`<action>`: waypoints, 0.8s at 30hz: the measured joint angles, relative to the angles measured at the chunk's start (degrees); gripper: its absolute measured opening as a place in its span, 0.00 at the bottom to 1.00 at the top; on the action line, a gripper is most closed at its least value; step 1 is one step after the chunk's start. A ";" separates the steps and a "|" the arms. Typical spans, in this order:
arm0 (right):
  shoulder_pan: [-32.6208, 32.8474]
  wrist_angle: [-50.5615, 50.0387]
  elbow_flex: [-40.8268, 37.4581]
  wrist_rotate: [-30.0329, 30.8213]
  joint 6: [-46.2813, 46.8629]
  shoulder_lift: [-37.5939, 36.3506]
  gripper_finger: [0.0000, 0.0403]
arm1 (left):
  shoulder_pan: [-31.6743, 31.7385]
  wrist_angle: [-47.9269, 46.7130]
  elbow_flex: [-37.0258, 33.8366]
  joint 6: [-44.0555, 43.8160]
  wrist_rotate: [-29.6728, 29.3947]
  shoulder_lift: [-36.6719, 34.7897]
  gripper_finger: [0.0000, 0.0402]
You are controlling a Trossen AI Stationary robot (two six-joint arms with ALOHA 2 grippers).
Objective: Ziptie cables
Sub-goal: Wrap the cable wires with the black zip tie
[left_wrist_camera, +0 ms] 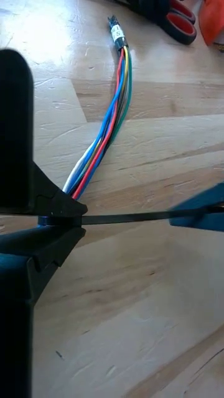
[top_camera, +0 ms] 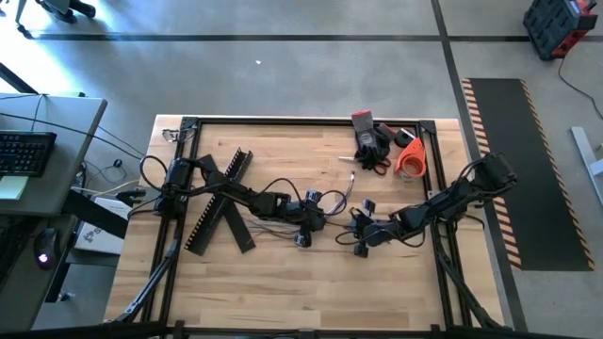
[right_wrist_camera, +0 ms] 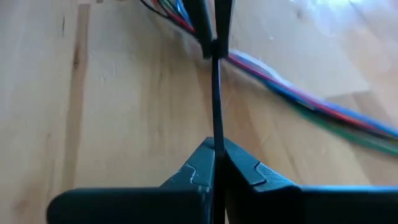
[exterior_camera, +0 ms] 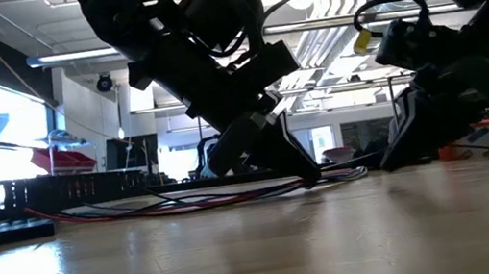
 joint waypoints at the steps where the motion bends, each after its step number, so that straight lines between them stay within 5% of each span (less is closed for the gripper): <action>1: 0.57 -0.76 0.01 0.06 1.19 0.00 0.00 | 0.00 -0.41 0.00 0.00 -0.15 0.00 0.00; 17: 14.44 -24.85 0.13 6.47 27.55 -5.38 0.00 | 0.02 -3.03 0.04 0.01 -1.87 -0.11 0.00; 20: 14.20 -30.34 0.07 4.80 28.27 -8.61 0.00 | 0.04 -2.89 0.04 0.00 -2.00 -0.11 0.00; 24: 11.02 -35.45 0.13 -5.03 23.90 -13.07 0.00 | 0.04 -2.84 0.04 0.00 -1.96 -0.11 0.00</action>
